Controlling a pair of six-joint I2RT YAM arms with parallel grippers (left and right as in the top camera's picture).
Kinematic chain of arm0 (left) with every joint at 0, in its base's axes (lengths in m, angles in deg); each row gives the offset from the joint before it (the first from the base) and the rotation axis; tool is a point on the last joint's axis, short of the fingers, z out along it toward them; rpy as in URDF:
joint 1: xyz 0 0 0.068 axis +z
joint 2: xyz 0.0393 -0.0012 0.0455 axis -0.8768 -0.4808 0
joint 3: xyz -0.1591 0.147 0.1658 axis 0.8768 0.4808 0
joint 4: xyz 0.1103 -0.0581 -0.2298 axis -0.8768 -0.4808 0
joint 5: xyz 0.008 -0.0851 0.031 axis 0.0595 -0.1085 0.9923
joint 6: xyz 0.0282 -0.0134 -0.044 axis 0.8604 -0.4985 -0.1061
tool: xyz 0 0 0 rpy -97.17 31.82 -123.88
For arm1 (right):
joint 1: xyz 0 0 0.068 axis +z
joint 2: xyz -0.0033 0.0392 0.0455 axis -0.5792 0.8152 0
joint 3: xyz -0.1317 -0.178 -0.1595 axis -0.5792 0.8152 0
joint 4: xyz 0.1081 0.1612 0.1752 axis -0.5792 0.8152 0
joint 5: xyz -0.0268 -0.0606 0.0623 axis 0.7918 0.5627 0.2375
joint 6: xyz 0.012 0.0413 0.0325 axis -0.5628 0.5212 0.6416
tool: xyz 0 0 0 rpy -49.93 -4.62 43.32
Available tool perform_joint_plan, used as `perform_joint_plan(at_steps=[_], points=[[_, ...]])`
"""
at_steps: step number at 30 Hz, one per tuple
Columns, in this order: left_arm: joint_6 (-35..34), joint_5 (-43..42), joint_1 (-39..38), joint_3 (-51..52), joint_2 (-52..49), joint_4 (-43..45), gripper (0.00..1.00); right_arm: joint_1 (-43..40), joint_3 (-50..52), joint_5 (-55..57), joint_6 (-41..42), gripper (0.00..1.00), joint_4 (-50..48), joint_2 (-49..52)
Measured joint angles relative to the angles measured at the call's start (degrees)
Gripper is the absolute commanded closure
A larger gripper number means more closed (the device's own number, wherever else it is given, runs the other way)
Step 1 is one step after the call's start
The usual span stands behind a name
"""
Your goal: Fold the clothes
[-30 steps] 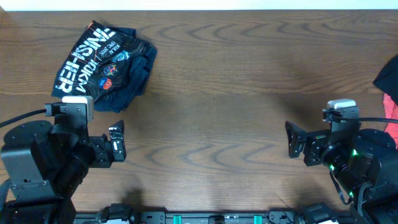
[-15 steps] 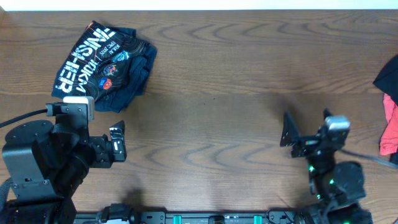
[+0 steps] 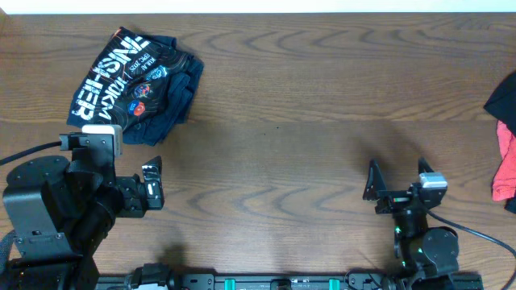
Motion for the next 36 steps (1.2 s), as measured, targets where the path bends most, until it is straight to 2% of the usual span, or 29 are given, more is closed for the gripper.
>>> perform_joint_plan(at_steps=[5,36], points=[[0.0,0.0,0.0,0.0,0.0,0.0,0.02,0.0,4.1,-0.6,1.3,0.01,-2.6,0.1],[0.0,0.1,0.0,0.0,0.0,0.3,0.02,-0.1,4.2,-1.1,1.6,0.01,-3.0,0.0]])
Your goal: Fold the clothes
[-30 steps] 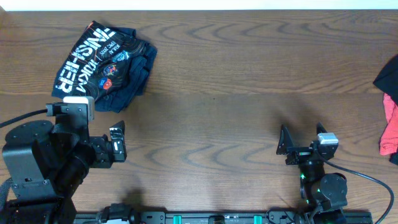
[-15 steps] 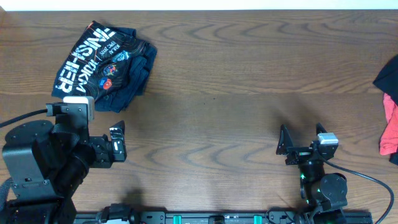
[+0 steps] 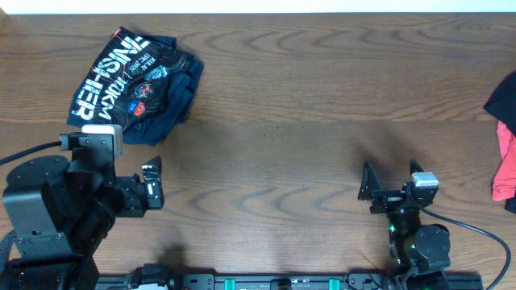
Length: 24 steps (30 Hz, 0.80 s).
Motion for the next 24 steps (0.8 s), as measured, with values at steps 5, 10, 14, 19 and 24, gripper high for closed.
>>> perform_joint_plan(at_steps=[5,10,14,19,24], points=[[0.0,0.7,-0.1,0.7,0.9,9.2,0.02,0.0,0.0,0.0,0.0,0.01,0.0,0.0],[0.0,1.0,-0.2,6.0,6.0,23.4,0.02,0.0,0.0,0.0,0.0,0.01,-0.1,0.0],[0.0,1.2,-0.2,12.9,13.3,31.7,0.02,0.0,0.0,0.0,0.1,0.01,-0.1,0.0],[0.1,1.2,-0.3,23.5,23.0,41.2,0.02,0.0,0.0,0.0,0.2,0.01,-0.1,0.0],[0.2,1.2,-0.3,34.8,31.5,47.2,0.02,0.0,0.1,0.0,0.2,0.01,-0.2,0.0]])
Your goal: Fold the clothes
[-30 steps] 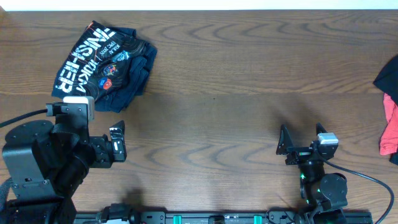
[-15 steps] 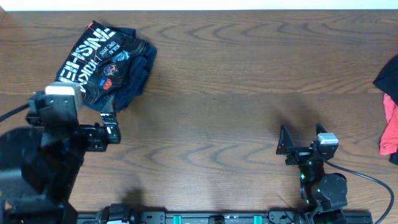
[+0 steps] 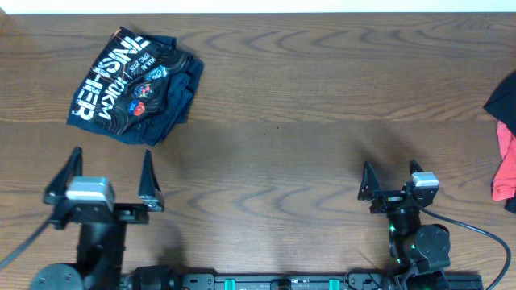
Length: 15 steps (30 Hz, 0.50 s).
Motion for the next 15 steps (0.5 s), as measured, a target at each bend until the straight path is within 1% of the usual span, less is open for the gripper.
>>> perform_joint_plan(at_steps=[3,9,15], points=[[0.0,0.0,0.0,6.9,5.0,3.3,0.02,0.0,0.0,0.0,0.0,0.01,0.0,0.0],[0.0,0.0,0.0,18.9,14.0,6.5,0.02,0.0,0.0,0.0,0.0,0.01,0.0,0.0],[0.0,-0.1,-0.2,29.3,15.7,14.3,0.02,0.0,0.0,-0.1,0.0,0.01,0.0,0.0]])
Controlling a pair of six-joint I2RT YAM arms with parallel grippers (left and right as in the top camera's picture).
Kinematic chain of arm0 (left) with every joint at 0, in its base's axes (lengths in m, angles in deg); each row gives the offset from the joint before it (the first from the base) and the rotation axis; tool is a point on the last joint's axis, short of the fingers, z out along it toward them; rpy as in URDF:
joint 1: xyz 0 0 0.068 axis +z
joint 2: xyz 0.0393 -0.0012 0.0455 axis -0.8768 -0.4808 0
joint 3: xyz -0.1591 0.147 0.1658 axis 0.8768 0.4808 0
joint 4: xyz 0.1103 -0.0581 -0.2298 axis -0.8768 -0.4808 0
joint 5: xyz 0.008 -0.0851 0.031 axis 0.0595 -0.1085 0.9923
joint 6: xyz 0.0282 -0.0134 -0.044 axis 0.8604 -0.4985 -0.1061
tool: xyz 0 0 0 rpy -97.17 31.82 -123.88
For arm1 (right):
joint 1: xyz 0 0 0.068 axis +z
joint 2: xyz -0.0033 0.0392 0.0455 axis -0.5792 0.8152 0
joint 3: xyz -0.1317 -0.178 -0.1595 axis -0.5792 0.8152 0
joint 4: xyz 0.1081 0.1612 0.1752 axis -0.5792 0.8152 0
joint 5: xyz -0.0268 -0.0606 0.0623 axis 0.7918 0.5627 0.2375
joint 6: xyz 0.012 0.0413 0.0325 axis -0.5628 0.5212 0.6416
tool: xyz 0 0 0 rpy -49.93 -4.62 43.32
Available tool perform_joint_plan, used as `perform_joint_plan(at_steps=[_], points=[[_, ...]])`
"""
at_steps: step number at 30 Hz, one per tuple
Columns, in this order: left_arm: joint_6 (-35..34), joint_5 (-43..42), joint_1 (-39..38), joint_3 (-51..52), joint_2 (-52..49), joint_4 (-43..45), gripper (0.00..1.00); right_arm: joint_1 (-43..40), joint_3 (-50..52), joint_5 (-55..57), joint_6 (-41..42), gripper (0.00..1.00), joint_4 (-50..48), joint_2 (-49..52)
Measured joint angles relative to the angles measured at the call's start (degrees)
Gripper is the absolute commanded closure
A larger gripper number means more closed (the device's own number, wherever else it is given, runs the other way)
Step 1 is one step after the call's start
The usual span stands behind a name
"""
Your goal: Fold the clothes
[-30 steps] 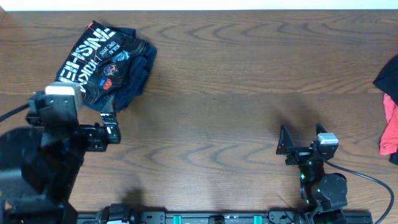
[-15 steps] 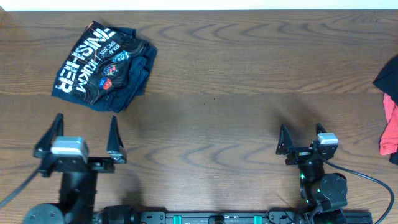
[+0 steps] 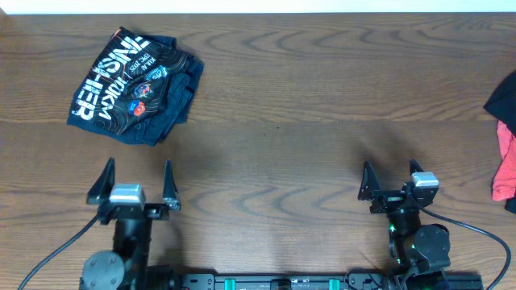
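Note:
A dark navy garment with white lettering and small badges [image 3: 133, 84] lies folded into a compact bundle at the far left of the table. My left gripper [image 3: 134, 181] stands open near the front edge, below the bundle and apart from it, with nothing between its fingers. At the front right my right gripper [image 3: 390, 179] is open too and holds nothing.
A black garment [image 3: 503, 97] and a red one [image 3: 506, 165] lie at the right edge, partly cut off by the frame. The wooden table [image 3: 306, 105] stretches bare between the bundle and those clothes. Cables run from both arm bases along the front edge.
My left gripper has shifted to the right along the front edge and a little nearer the edge. The right gripper and the folded bundle have not moved.
At first my left arm was bulky at the front left, close under the folded bundle, and the right gripper stood at the front right. The right gripper then shifted slightly left. Later the left arm was drawn back, its gripper open, and now it stands further right.

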Motion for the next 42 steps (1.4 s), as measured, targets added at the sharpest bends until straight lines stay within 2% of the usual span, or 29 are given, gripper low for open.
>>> perform_joint_plan(at_steps=[6,15,42], points=[[0.0,0.0,-0.8,8.2,0.0,5.9,0.02,0.0,0.0,0.0,0.0,0.01,0.0,0.0],[0.0,-0.2,-0.8,17.0,0.0,9.9,0.02,0.0,0.0,0.0,0.0,0.01,0.0,0.0],[0.0,0.1,-2.5,17.1,0.0,7.4,0.02,0.0,0.0,0.0,0.0,0.01,0.0,0.0]])
